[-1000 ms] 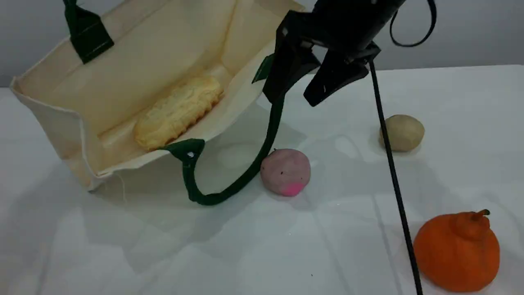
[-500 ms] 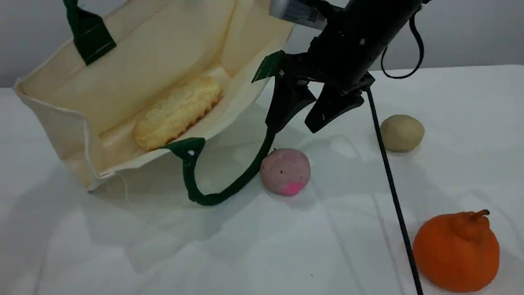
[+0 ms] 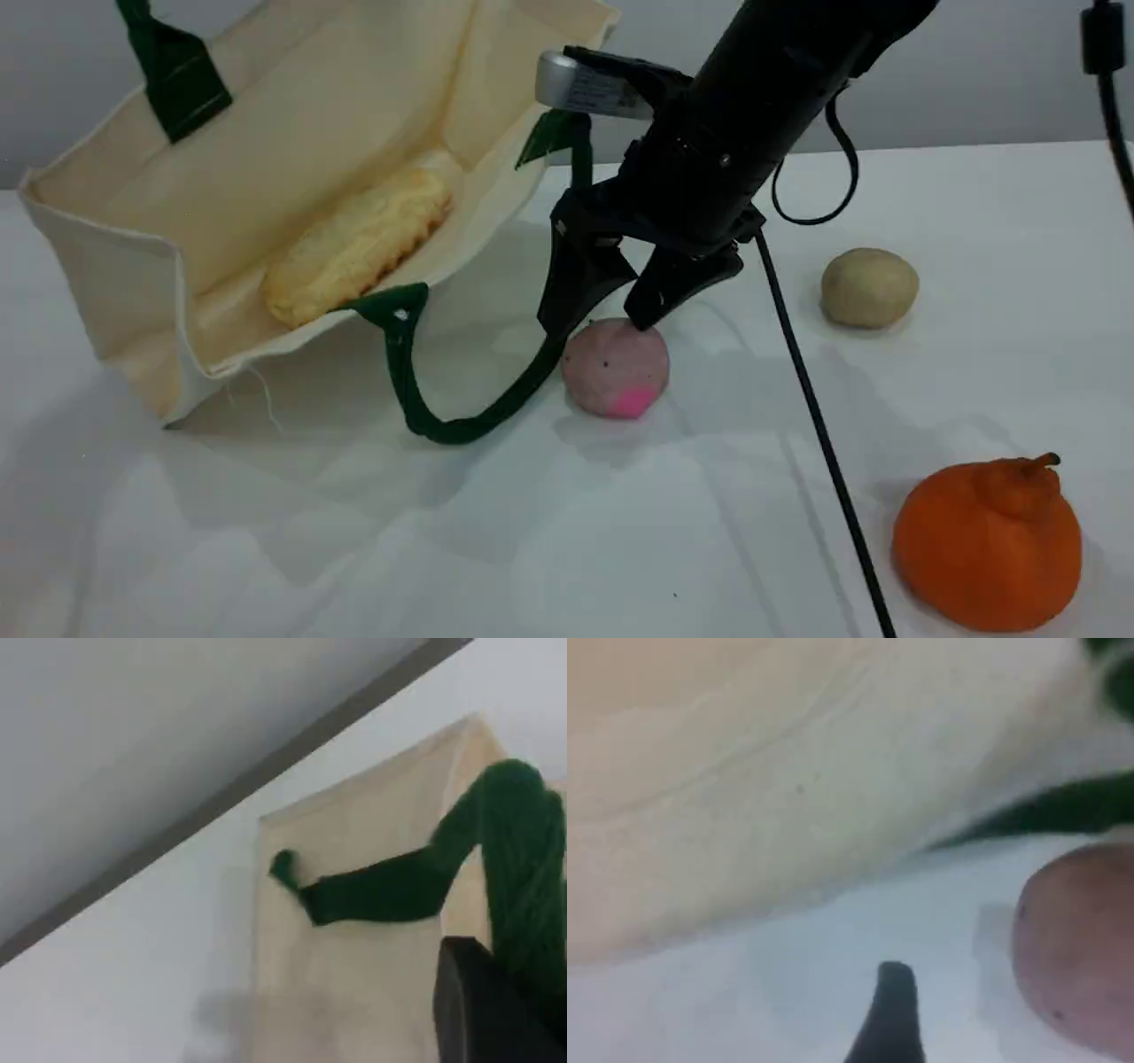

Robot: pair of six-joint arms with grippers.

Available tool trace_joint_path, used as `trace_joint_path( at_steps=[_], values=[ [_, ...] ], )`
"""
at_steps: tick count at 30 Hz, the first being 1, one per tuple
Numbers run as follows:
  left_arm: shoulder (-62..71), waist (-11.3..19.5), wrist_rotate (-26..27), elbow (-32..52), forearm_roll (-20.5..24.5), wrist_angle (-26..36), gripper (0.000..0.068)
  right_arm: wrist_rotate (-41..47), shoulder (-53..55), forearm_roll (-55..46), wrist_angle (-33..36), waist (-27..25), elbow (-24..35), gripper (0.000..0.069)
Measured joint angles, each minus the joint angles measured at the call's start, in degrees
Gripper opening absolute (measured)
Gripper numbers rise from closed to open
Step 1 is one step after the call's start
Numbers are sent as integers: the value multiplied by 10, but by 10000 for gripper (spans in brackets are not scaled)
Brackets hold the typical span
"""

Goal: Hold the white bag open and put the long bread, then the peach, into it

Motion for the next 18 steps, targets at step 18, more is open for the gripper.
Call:
trace_joint_path(
  at_steps=[18],
  values=[
    [0, -1, 1, 0, 1, 0, 81, -1, 40, -43, -67, 0, -1, 593]
  ],
)
